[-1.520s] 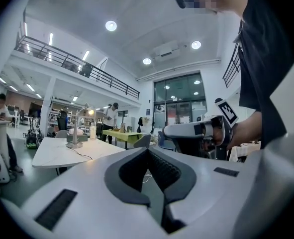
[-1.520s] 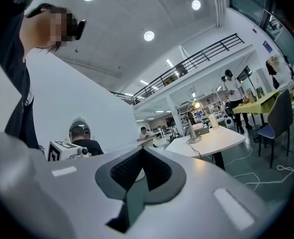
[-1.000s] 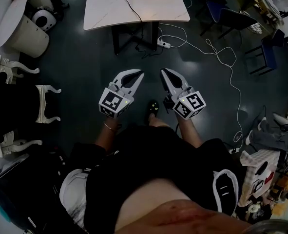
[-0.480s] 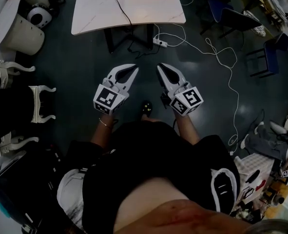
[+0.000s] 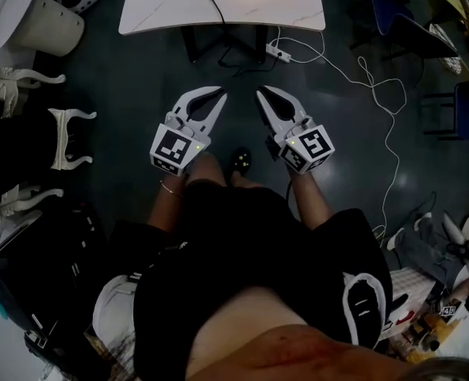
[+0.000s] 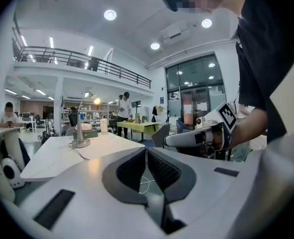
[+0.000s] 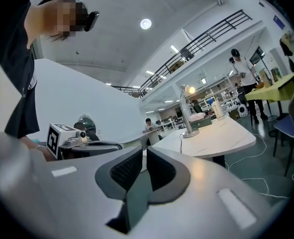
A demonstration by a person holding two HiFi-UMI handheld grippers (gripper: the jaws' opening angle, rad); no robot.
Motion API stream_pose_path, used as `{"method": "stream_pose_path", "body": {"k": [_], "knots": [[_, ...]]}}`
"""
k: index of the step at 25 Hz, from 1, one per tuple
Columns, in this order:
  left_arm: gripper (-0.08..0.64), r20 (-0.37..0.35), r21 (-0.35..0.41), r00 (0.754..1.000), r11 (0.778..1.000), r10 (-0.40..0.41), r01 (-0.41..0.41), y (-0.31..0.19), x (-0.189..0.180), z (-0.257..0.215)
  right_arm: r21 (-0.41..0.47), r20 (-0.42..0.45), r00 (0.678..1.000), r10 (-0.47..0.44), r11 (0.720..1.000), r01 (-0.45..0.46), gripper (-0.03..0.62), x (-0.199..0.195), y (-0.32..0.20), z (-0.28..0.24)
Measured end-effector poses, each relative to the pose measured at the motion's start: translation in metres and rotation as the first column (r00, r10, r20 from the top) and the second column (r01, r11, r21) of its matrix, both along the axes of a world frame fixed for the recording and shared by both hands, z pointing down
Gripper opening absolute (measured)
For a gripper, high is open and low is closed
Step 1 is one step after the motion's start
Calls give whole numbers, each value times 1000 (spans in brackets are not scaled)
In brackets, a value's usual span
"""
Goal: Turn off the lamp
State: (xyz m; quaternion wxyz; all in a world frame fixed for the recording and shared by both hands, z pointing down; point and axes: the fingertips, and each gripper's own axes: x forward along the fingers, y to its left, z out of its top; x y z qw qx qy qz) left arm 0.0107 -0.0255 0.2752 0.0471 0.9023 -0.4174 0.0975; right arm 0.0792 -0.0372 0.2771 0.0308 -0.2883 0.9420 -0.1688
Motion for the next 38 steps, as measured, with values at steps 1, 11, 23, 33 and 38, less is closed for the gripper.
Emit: {"method": "stream_pose_path", "body": {"k": [1,11,23,33,38], "knots": [[6,-4,-10,1000,1000,-15,15,-2,-4,4,-5,-5,1000,-6,1000,6,2,-3,-3,4],[6,-57,-130,996,990,-66,58,-40,-41,67,-45,-96,995,16,999,-20,43,-35,-56,53],[8,-63,-159,996,986,-64,53,-103,-71,121,-87,-229,973,2,996,-22,115,-83,-133,129],[8,-80,-177,993,982,-83,68,-119,-94,163,-119,-312,950,29,991,-69,129,-110,-185,192],[9,-80,-190,994,980,-79,63,-121,-103,181,-131,-327,944,43,987,-91,129,-121,-200,213]]}}
